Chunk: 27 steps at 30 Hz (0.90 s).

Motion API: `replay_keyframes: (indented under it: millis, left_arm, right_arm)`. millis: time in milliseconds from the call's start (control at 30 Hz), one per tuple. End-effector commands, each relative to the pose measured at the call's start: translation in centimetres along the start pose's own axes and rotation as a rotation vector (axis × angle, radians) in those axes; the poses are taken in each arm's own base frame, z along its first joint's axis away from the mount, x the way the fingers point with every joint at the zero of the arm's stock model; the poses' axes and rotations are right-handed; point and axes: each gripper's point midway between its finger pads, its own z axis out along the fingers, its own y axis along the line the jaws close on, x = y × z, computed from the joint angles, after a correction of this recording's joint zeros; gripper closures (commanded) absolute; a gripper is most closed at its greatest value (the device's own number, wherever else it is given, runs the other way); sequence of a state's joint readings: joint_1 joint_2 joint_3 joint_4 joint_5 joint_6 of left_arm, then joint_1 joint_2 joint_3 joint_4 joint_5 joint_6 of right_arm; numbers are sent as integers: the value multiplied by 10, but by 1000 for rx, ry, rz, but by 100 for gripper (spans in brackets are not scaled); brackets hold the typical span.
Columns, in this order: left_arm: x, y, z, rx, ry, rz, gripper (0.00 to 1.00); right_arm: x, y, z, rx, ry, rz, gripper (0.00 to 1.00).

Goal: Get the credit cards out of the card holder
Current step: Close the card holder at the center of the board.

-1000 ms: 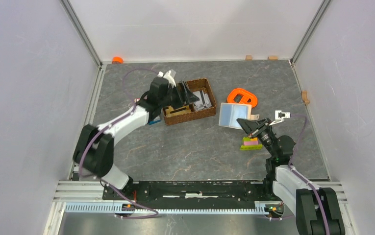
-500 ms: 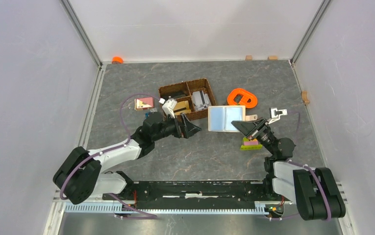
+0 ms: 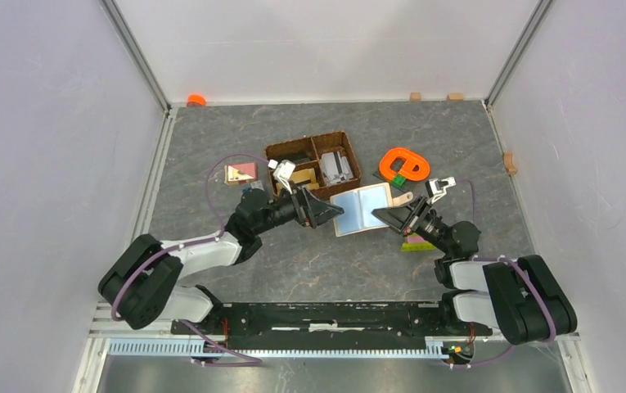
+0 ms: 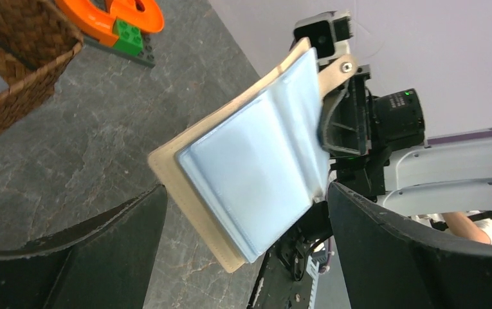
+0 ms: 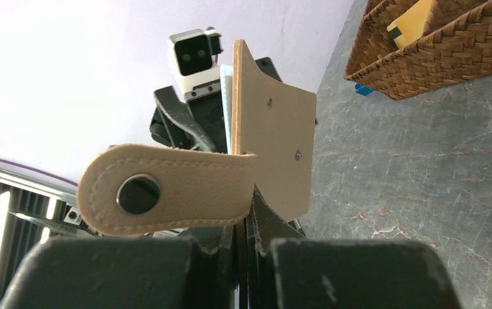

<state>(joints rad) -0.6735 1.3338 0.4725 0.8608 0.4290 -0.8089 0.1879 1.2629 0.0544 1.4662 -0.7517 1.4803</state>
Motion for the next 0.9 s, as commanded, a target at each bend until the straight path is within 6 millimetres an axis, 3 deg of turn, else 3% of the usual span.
replay_keyframes:
  millis: [0, 67, 267, 367, 433, 500, 633, 700, 867]
  left_arm:
    - [1, 1, 6, 27, -5, -65, 0]
    - [4, -3, 9, 68, 6, -91, 1]
    - [4, -36, 14, 283, 42, -109, 21]
    - [-1, -49, 9, 355, 23, -97, 56]
    - [-1, -42, 9, 320, 26, -98, 81]
    - [1, -32, 11, 267, 32, -91, 94]
    - [7, -14, 16, 170, 56, -96, 98]
    - [8, -10, 16, 151, 61, -99, 98]
    - [9, -13, 17, 177, 65, -116, 98]
  right_arm:
    - [1, 98, -12, -401, -36, -359, 100]
    - [1, 100, -13, -406, -34, -360, 100]
    - [4, 100, -11, -408, -27, -355, 100]
    - [2, 93, -8, -382, -28, -365, 100]
    - [0, 80, -3, -328, -29, -379, 100]
    - [-5, 54, 4, -220, -29, -398, 100]
    - [-16, -3, 18, 57, -28, -492, 100]
    - [-19, -17, 23, 154, -22, -566, 100]
    - [-13, -26, 31, 214, 4, -622, 100]
